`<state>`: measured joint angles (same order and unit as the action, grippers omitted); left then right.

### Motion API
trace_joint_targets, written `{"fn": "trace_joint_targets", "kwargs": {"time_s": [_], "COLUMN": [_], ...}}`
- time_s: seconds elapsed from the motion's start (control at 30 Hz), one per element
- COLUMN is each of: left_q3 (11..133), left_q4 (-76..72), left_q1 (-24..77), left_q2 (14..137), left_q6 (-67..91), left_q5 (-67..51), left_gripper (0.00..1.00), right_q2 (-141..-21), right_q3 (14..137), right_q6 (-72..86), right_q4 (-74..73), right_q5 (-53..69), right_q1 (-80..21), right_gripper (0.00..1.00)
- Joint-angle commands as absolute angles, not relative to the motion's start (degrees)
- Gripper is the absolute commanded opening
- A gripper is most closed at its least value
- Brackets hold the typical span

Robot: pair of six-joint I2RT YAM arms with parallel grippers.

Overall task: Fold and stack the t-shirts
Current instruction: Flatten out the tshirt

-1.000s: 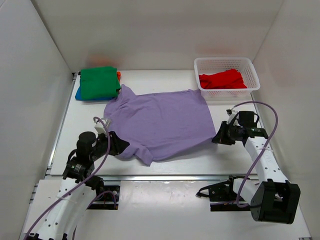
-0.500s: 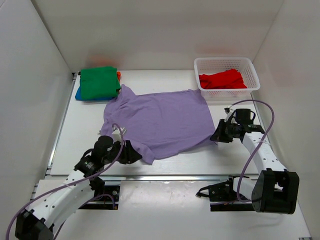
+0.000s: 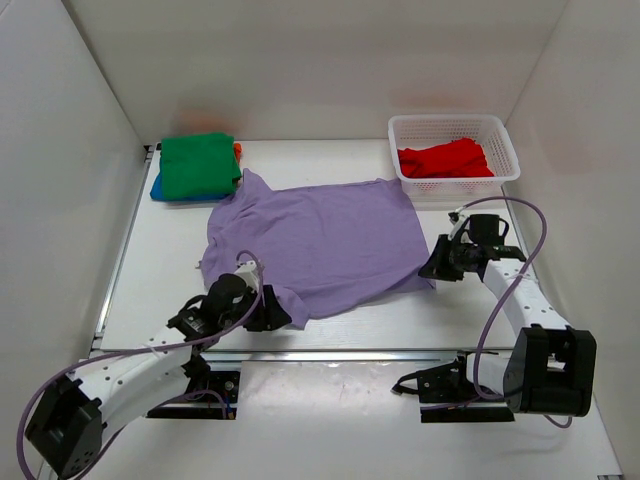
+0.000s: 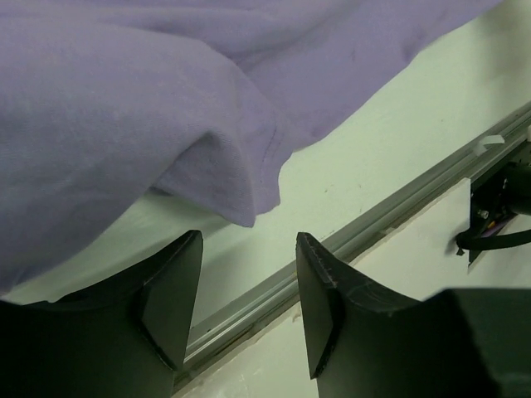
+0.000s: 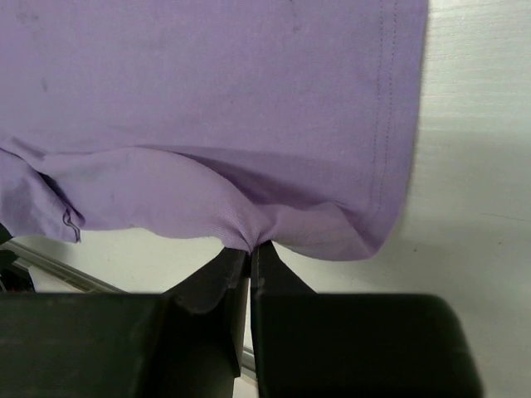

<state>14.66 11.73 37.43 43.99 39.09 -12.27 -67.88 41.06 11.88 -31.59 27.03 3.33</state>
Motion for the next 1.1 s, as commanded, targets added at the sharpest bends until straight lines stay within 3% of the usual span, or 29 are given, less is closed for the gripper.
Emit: {"fn": "trace_joint_targets", "kwargs": {"time_s": [0.0, 0.3, 0.47, 0.6, 0.7, 0.73, 1.07], "left_q3": [14.9, 17.1, 20.4, 20.0, 19.6, 19.8, 34.3], "left_q4": [8.2, 4.0, 3.9, 3.3, 4.2, 5.1, 20.9], "left_q1": [39.1, 41.7, 43.8, 44.6, 44.2, 43.9, 36.7], "left_q2": [45.9, 53.2, 58.3, 57.7, 55.6, 54.4, 44.0], "left_q6": [40.3, 42.6, 43.6, 45.5, 45.5, 45.5, 39.3], "left_q5": [-10.9, -8.1, -3.9, -0.2, 1.5, 1.5, -3.2], "left_gripper": [0.59, 0.59, 0.51, 0.38, 0.14, 0.00, 0.00], "right_q2": [-68.6, -69.7, -70.0, -69.3, -69.1, -68.9, -64.6], "right_q3": [43.5, 43.3, 43.3, 42.9, 42.7, 42.7, 47.6], "right_q6": [12.0, 12.4, 12.2, 12.8, 12.4, 12.4, 10.4], "right_q4": [-28.9, -27.9, -28.2, -27.7, -27.6, -27.8, -31.7], "right_q5": [27.2, 27.4, 27.7, 27.7, 27.2, 27.8, 29.1], "right_q1": [3.0, 2.2, 2.6, 2.2, 2.1, 1.9, 4.3], "right_gripper": [0.00, 0.00, 0.00, 0.00, 0.00, 0.00, 0.01]}}
